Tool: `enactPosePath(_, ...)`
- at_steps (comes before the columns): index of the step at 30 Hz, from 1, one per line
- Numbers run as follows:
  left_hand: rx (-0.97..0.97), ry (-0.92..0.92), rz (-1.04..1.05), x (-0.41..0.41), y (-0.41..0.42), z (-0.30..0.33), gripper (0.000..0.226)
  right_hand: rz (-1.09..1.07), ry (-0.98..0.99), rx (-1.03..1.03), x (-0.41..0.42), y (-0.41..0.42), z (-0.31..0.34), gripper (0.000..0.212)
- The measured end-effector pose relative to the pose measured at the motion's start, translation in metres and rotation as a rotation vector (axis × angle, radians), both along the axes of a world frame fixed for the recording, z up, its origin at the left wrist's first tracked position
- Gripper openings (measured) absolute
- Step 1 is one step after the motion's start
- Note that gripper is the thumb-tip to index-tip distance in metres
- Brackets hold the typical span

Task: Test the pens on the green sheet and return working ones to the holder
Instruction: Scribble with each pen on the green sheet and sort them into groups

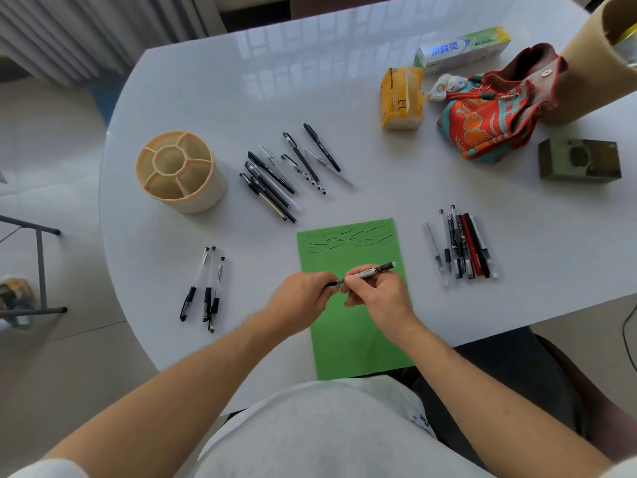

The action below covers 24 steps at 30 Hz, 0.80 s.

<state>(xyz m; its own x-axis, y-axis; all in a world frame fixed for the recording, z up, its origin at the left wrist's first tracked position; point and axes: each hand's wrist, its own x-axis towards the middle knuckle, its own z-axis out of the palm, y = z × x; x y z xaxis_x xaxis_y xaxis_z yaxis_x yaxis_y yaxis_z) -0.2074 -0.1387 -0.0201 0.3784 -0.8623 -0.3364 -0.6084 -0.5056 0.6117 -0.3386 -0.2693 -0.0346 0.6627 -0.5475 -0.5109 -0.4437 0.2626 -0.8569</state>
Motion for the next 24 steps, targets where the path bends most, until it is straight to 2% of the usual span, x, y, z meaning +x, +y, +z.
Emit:
enactPosePath(5,-0.003,0.041,0.012,-0.002,0.002,-0.003,0.023,-0.015,0.032,0.043,-0.001,0.004,0.0,0.006)
enactPosePath(9,-0.021,0.066,0.056,0.001,-0.006,-0.007,0.03,0.01,0.112,0.032,0.003,-0.035,0.003,0.007)
enactPosePath(11,-0.016,0.041,0.087,0.006,-0.006,-0.014,0.041,0.027,0.258,-0.157,0.003,-0.07,0.003,0.008)
enactPosePath(14,-0.032,-0.041,0.094,0.013,0.006,-0.025,0.039,0.238,0.56,-0.554,-0.006,-0.118,-0.005,0.009)
enactPosePath(16,-0.008,-0.077,0.082,0.016,0.017,-0.032,0.037,0.332,0.669,-0.682,-0.013,-0.136,-0.015,0.016)
enactPosePath(19,0.045,-0.129,0.042,0.017,0.029,-0.04,0.039,0.421,0.746,-0.793,-0.021,-0.148,-0.025,0.023)
enactPosePath(22,0.044,-0.138,0.039,0.018,0.04,-0.045,0.039,0.363,0.765,-0.893,-0.016,-0.151,-0.027,0.025)
enactPosePath(24,0.03,-0.161,0.028,0.017,0.045,-0.048,0.037,0.316,0.695,-0.939,0.0,-0.151,-0.026,0.028)
